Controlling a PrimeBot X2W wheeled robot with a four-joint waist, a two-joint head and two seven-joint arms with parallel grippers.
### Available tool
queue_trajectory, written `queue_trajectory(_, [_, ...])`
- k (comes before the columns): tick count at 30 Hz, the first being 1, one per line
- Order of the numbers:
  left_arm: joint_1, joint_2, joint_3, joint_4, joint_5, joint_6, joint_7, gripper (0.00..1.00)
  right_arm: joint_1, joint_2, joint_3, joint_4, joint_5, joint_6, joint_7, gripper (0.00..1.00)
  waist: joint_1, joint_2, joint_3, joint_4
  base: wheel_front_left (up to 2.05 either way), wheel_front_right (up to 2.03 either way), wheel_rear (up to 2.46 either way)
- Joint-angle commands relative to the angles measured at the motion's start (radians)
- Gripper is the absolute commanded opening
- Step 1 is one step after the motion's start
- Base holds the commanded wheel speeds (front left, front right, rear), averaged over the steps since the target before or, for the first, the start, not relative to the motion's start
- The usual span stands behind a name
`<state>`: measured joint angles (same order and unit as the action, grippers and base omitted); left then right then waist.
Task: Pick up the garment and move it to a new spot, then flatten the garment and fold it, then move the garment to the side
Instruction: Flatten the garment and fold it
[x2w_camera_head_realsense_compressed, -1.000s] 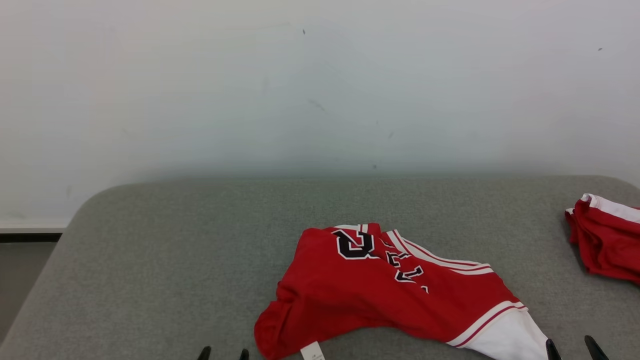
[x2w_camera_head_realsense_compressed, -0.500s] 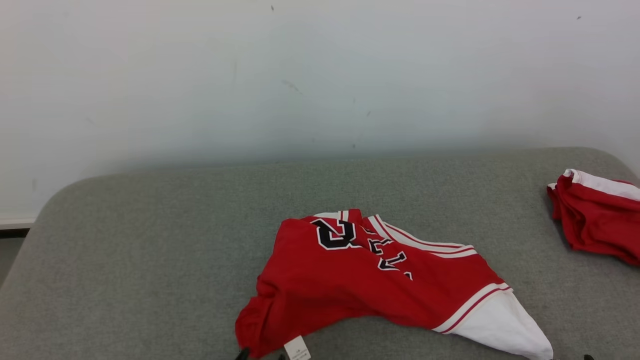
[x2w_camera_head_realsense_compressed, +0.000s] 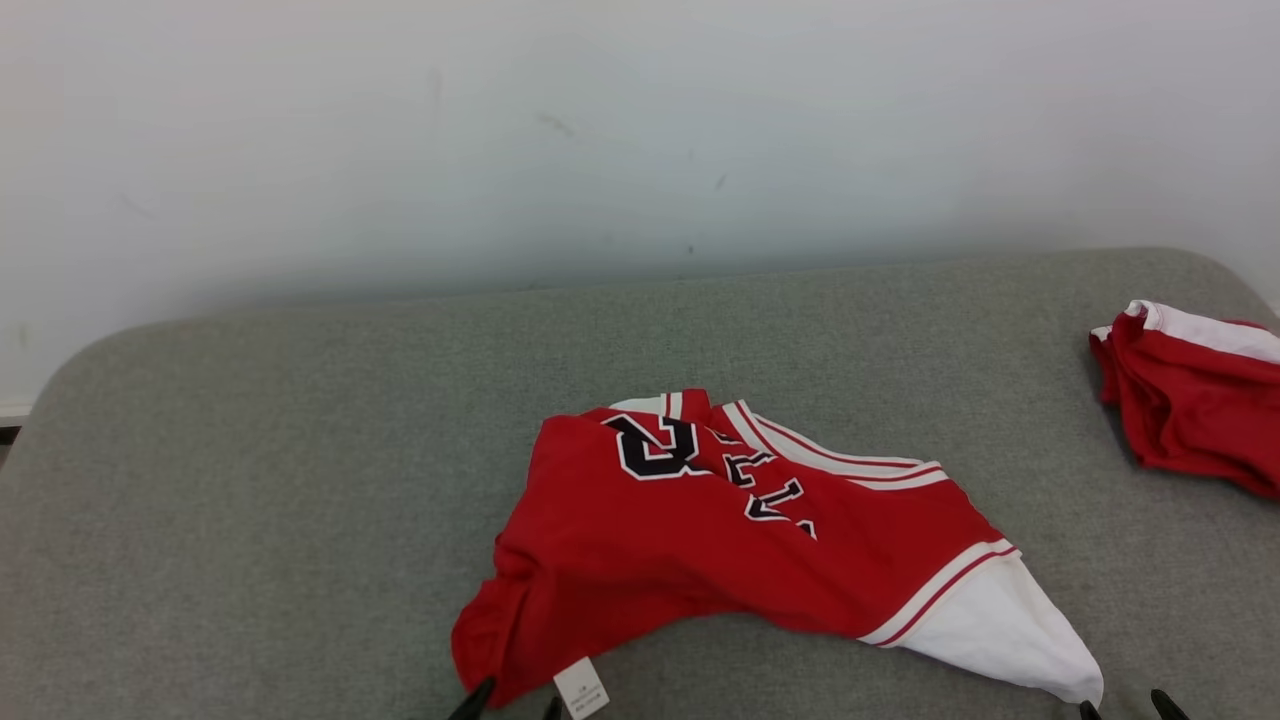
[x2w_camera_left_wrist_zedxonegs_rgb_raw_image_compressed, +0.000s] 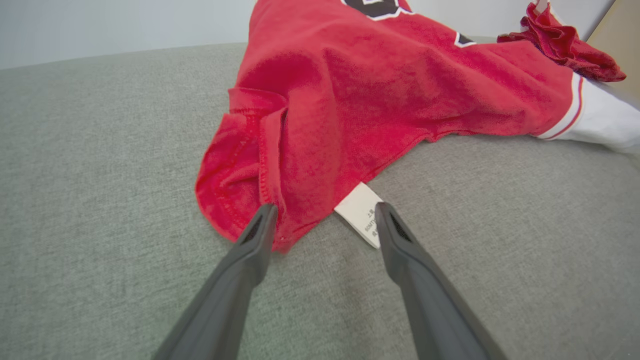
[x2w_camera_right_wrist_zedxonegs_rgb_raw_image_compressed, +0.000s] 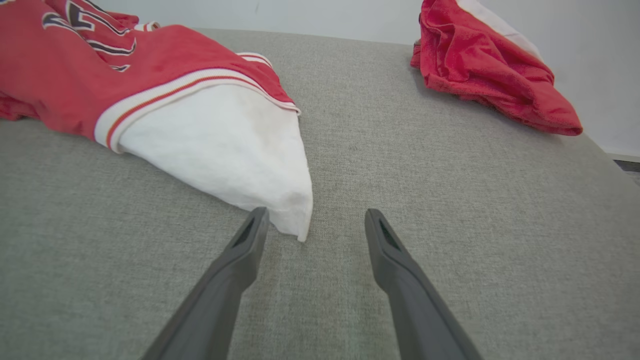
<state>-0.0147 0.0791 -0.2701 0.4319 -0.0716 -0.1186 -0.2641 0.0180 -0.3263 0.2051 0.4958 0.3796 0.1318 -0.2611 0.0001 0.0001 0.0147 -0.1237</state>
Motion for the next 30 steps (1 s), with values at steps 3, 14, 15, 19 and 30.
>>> queue_trajectory(3, [-0.03,0.01,0.002,0.023,0.011,0.0,0.0,1.0,-0.022,-0.01,0.009,0.005,0.018,-0.002,-0.004,1.0,-0.0001,-0.0001,0.021,-0.003,0.0,0.0,0.0])
queue_trajectory(14, [-0.079,0.017,0.005,0.079,0.014,0.0,0.0,1.0,-0.05,-0.009,0.049,0.01,0.032,-0.002,-0.004,1.0,-0.0001,-0.0001,0.055,-0.001,0.0,0.0,0.0])
queue_trajectory(15, [-0.084,0.017,0.005,0.083,0.014,-0.001,0.0,1.0,-0.057,-0.008,0.055,0.012,0.034,-0.002,-0.004,1.0,-0.0001,-0.0001,0.058,-0.001,0.0,0.0,0.0])
queue_trajectory(19, [-0.092,0.018,0.002,0.095,0.014,-0.002,0.0,1.0,-0.078,-0.004,0.07,0.023,0.041,-0.002,-0.004,1.0,-0.0001,-0.0001,0.064,-0.001,0.0,0.0,0.0])
queue_trajectory(30, [-0.113,0.021,-0.011,0.111,0.014,-0.003,0.0,1.0,-0.143,0.002,0.131,0.07,0.061,-0.002,-0.004,1.0,-0.0001,-0.0001,0.086,0.007,0.0,0.0,0.0])
